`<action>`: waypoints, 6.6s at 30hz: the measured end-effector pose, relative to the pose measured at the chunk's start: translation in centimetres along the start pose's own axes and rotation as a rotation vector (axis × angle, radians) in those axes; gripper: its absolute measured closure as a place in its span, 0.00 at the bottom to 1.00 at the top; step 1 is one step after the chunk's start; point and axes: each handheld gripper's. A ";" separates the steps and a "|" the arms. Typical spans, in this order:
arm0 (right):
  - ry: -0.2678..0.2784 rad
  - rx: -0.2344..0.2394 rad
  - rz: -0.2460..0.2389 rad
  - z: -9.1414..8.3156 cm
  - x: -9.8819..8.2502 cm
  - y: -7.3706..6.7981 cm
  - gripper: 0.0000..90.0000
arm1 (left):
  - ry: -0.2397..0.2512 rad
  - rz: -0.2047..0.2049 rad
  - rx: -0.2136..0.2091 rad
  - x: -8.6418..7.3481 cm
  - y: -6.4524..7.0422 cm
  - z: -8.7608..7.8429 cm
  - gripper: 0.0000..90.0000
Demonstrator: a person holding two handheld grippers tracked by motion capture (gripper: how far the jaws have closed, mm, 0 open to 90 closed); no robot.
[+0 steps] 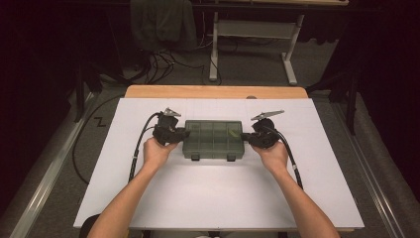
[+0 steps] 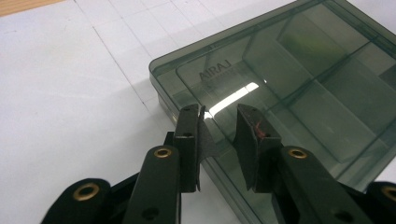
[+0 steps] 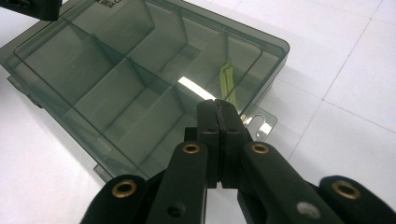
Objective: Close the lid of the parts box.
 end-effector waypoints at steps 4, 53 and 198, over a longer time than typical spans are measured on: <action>-0.002 -0.005 -0.009 0.2 0.1 0.0 1.00 | 0.003 -0.001 0.006 -0.1 -0.1 0.3 0.78; 0.030 -0.009 -0.011 -2.3 0.2 0.4 0.88 | 0.083 0.037 -0.050 1.7 1.0 -2.7 0.55; 0.299 -0.047 -0.003 -13.2 -13.6 1.4 0.56 | 0.329 -0.039 -0.050 -3.4 -2.9 -13.3 0.40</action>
Point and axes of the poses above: each handheld gripper's, and its own axes: z roughly forward along the jaws, x roughly out of its top, y roughly to its right, and after that the axes turned 10 degrees about y, right-handed
